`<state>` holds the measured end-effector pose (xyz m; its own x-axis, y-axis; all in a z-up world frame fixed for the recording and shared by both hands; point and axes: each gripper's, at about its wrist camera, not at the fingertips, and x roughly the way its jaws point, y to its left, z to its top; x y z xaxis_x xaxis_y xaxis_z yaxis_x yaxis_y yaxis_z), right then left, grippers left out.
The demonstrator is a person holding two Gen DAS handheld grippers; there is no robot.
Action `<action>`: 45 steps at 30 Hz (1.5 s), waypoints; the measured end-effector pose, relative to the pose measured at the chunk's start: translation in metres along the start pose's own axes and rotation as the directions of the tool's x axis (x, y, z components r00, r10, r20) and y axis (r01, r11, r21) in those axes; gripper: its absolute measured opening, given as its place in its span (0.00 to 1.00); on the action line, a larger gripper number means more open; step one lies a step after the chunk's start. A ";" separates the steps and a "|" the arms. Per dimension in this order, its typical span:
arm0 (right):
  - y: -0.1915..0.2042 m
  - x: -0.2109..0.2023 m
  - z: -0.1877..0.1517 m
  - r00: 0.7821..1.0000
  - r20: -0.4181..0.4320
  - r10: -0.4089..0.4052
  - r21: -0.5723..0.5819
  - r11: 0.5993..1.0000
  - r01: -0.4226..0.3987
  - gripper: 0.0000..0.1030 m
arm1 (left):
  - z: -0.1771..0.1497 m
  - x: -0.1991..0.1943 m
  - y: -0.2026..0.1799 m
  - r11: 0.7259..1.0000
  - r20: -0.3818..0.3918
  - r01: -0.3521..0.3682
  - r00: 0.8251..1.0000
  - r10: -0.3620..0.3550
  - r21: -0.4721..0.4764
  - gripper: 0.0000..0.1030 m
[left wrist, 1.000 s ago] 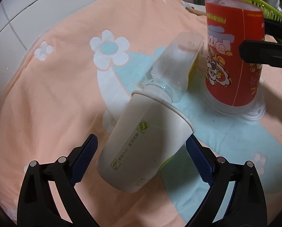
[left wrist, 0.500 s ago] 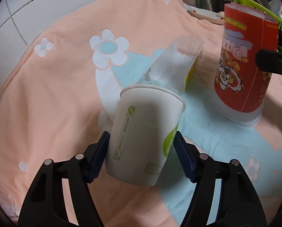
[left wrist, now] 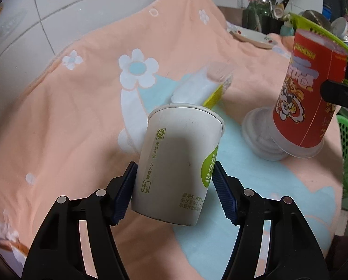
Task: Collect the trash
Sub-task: 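Drop the red cup into the basket with the right gripper while the left drops the paper cup in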
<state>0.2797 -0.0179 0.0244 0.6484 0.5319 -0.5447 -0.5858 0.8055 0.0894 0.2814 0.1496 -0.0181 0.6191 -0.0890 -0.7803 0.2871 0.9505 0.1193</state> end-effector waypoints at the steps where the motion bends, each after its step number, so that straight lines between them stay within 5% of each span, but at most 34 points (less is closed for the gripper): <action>1: -0.001 -0.005 -0.002 1.000 0.003 -0.003 0.004 1.000 0.003 0.61 | -0.002 -0.007 -0.004 1.000 0.010 0.001 1.000 -0.001 -0.001 0.62; 20: -0.039 -0.144 -0.082 0.987 0.059 -0.150 0.100 0.985 0.144 0.61 | -0.015 -0.086 -0.143 0.982 0.122 0.161 0.978 -0.172 0.098 0.62; 35: -0.121 -0.226 -0.188 0.922 -0.048 -0.384 0.256 0.887 0.383 0.61 | -0.007 -0.076 -0.265 0.918 0.103 0.330 0.928 -0.359 0.221 0.62; 45: -0.150 -0.245 -0.234 0.894 -0.115 -0.433 0.335 0.831 0.445 0.62 | -0.002 -0.067 -0.322 0.884 0.068 0.370 0.912 -0.404 0.287 0.62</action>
<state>0.0946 -0.3298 -0.0507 0.7771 0.0970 -0.6219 -0.0351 0.9932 0.1110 0.1459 -0.1499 -0.0053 0.4983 -0.4852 -0.7185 0.6924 0.7214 -0.0070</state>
